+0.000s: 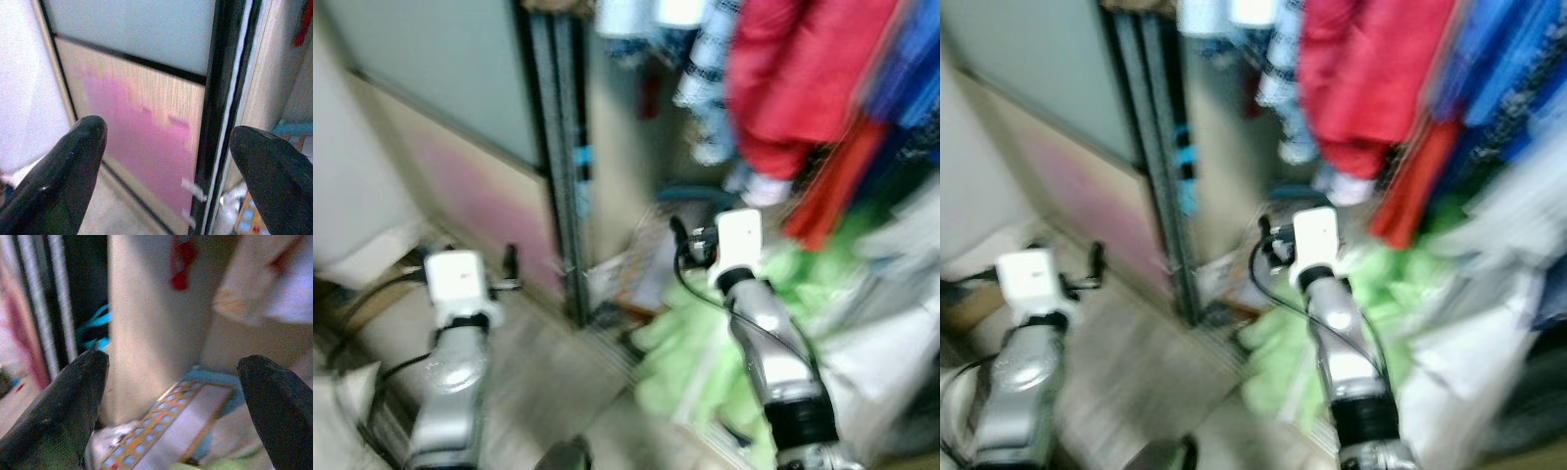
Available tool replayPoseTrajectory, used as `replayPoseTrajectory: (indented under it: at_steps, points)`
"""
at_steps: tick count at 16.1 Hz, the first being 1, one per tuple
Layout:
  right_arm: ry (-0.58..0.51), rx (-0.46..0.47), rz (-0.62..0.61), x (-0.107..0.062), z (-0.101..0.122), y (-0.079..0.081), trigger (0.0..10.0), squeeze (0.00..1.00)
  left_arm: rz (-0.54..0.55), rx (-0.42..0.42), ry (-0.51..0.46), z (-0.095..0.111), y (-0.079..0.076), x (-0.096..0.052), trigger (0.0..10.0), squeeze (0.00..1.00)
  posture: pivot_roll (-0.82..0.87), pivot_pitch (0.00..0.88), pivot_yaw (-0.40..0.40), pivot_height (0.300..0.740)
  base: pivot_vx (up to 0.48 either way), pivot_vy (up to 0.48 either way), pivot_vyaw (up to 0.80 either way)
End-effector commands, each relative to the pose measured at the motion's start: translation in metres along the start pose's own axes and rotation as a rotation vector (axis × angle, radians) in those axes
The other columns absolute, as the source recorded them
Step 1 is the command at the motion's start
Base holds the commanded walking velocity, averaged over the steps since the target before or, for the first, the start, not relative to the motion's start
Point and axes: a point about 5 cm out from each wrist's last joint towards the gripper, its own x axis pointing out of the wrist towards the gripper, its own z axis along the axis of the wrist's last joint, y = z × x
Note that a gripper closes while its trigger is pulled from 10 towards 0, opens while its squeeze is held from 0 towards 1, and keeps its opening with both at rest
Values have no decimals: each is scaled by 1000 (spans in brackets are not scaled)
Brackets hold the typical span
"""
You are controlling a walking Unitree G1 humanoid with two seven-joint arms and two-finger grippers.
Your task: Clean up the room
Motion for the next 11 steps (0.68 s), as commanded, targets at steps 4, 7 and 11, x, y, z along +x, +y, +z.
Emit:
replayPoseTrajectory:
  at_steps: [4,7,11]
  points:
    - [-10,7,-8,9,2,-2,10000,0,-14,5,9,1,1,8,10000,0,67,7,-15,740,0,0,800]
    - [-15,14,-5,10,2,-1,10000,0,-1,13,7,1,3,9,10000,0,76,8,-17,740,0,0,800]
    - [-5,26,-23,11,-1,-4,10000,0,27,15,0,5,7,11,10000,0,78,9,-16,740,0,0,400]
